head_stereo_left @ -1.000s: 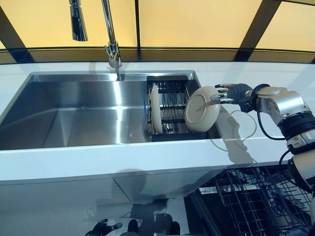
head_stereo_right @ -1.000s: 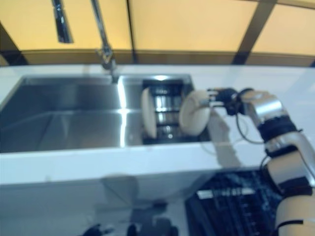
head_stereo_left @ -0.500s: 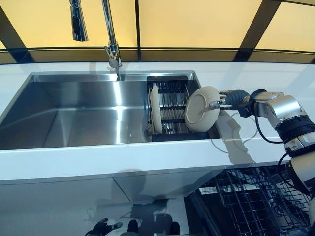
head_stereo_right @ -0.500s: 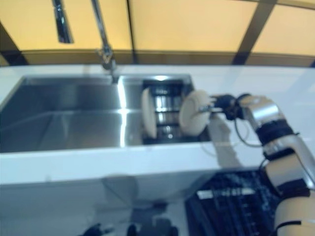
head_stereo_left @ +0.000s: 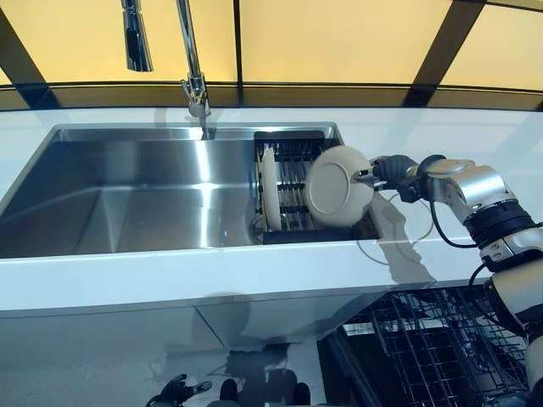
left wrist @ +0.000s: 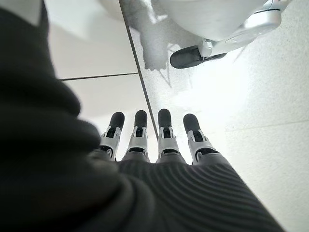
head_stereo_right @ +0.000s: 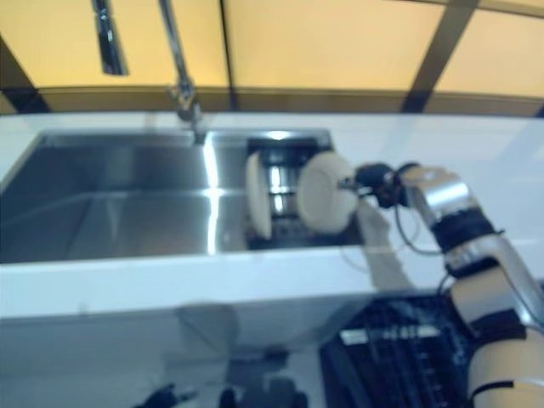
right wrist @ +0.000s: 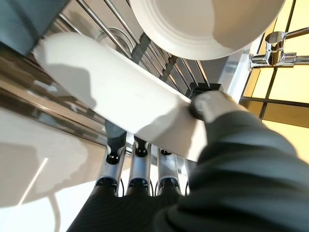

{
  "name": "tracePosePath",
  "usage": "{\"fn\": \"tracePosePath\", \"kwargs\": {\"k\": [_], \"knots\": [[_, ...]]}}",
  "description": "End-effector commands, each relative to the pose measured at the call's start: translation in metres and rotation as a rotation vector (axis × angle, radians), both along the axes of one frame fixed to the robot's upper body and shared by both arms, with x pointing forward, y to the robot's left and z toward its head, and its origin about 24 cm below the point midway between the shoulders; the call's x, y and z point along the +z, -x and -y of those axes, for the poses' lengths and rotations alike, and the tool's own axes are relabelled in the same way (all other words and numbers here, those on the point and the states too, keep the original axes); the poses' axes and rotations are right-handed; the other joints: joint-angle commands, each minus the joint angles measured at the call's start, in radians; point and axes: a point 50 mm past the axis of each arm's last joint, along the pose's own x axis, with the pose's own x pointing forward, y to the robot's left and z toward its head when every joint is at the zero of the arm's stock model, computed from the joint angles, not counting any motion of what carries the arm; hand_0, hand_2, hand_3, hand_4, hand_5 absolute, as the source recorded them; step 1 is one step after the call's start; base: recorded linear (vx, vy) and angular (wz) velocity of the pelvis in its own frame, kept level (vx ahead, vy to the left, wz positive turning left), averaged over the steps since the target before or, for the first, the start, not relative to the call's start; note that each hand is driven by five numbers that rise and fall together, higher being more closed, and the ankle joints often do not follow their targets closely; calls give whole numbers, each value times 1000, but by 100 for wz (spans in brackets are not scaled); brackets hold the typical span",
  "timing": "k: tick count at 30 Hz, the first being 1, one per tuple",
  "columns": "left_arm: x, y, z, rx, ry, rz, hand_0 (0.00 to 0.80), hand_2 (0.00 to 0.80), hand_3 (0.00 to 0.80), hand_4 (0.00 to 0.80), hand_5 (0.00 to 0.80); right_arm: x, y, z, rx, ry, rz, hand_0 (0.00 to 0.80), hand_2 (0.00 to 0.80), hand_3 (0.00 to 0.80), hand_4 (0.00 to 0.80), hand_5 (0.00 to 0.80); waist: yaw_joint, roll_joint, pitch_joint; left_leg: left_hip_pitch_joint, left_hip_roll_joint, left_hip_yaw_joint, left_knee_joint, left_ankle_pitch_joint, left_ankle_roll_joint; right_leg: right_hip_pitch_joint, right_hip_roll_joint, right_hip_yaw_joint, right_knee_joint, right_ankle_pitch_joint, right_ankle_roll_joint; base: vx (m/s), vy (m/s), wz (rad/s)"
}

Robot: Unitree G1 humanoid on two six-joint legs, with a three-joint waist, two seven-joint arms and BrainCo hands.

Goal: Take plates into dishwasher

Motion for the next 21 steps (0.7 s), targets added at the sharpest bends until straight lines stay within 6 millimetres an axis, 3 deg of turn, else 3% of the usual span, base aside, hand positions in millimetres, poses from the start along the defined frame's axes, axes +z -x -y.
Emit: {"fn": "tracePosePath", "kwargs": {"k": [1,13,21], "knots": [[6,-13,-11,-14,-26,32,0,0,0,0,0,14,-1,5,-7,-14,79,800,800,800,800,800,34,-50,-20,-13,-18,-22,-3,-9,-1,-36,-79,2,-2,62,79,0,0,0],[5,-15,-9,-11,-27,36,0,0,0,0,0,29,-3,14,-82,-17,177,800,800,800,800,800,31,-52,-22,-11,-18,-20,-3,-11,0,-35,-77,1,-2,61,78,0,0,0],[5,-13,-9,-9,-31,36,0,0,0,0,0,68,-4,25,-169,-15,353,800,800,800,800,800,27,-57,-31,-5,-16,-14,-3,-14,-2,-30,-73,4,-2,60,78,0,0,0]]}}
